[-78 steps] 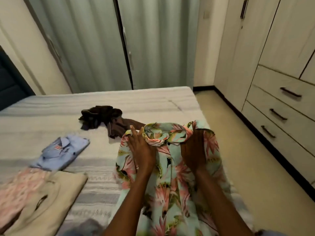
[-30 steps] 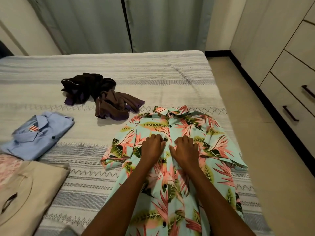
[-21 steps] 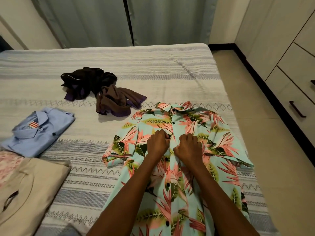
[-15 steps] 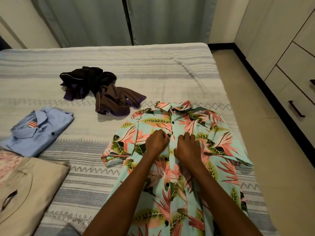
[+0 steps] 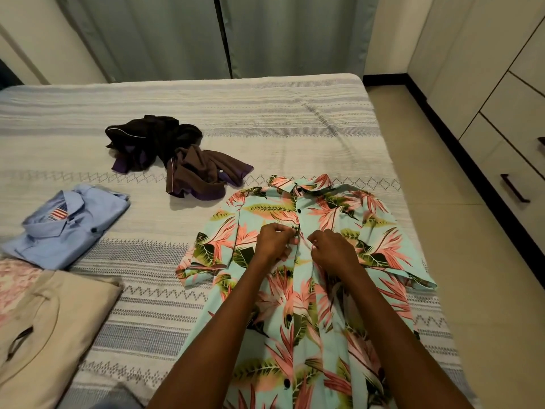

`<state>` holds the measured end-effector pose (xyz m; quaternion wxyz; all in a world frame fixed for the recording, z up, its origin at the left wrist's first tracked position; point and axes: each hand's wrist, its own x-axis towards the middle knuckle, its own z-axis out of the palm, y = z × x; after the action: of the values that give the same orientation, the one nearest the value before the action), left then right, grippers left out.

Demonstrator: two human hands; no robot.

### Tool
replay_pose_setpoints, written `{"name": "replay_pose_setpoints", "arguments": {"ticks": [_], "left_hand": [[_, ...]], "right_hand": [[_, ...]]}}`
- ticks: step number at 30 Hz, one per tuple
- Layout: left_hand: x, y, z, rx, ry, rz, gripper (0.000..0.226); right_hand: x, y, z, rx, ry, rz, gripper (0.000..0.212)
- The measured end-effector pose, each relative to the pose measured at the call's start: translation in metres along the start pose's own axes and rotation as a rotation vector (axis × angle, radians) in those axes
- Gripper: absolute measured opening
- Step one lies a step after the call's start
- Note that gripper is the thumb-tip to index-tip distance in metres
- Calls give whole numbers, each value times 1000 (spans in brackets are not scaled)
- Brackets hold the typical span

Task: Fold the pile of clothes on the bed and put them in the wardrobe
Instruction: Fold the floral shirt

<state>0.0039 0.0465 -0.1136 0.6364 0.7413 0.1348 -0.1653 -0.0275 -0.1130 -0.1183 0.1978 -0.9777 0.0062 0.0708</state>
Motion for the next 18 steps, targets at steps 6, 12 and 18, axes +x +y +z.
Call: {"name": "replay_pose_setpoints", "arguments": {"ticks": [6,12,18], "left_hand": [[-2,-8,2,-108,-101,-41,30],[-5,-1,4,-103,-97,-63,12],[-8,3,9,-135,-150,-102,12]], "right_hand": [[0,11,1,453,-65,125,29],[-2,13,-1,817,13,274,21],[0,5,7,782,72,325,30]]}}
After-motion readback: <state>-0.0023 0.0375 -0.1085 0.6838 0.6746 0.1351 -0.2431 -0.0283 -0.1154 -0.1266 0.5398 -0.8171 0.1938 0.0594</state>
